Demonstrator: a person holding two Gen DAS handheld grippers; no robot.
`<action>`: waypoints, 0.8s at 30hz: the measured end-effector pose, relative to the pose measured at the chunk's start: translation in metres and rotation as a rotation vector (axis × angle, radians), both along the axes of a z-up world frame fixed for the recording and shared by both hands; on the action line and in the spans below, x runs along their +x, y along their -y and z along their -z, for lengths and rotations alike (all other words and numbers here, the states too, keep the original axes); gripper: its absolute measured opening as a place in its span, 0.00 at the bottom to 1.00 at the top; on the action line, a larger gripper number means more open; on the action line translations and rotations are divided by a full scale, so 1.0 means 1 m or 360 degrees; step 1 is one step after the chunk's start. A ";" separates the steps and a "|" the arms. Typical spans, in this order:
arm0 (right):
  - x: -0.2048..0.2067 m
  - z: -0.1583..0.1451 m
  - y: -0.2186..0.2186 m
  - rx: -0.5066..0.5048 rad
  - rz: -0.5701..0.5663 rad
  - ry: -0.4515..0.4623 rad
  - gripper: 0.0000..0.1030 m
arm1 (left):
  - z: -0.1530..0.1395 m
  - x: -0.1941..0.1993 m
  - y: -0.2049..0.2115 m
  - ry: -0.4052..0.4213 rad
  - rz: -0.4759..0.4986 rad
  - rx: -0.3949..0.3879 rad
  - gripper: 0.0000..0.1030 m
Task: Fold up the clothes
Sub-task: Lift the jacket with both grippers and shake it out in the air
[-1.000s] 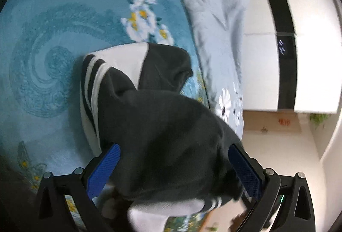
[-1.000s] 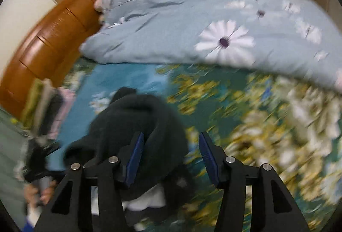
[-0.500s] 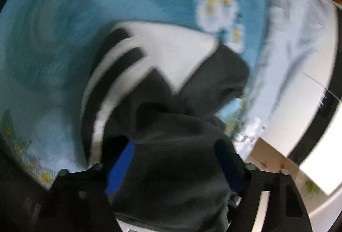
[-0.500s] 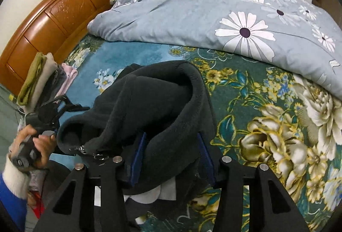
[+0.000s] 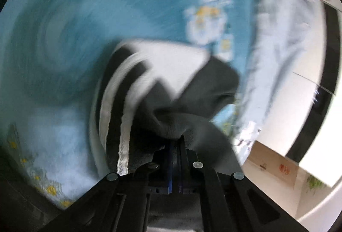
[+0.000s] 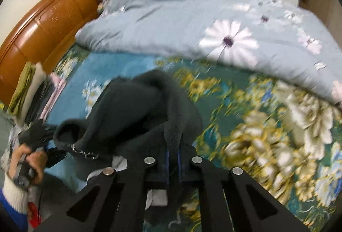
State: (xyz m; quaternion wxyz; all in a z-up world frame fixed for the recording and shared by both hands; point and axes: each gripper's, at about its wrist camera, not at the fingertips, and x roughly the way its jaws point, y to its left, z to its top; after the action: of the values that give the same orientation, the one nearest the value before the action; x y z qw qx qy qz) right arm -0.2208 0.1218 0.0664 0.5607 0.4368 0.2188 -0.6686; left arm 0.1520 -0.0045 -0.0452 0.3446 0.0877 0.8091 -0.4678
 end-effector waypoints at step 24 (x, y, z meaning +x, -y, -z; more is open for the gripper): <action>-0.031 -0.057 -0.043 -0.0149 0.0057 -0.0363 0.05 | 0.016 -0.010 -0.002 0.0016 0.0102 -0.0058 0.45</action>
State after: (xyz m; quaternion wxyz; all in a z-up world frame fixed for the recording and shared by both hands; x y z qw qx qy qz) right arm -0.2523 0.1653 0.1232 0.5399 0.3351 0.2416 -0.7334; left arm 0.1417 -0.0020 -0.0608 0.3350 0.1095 0.7955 -0.4929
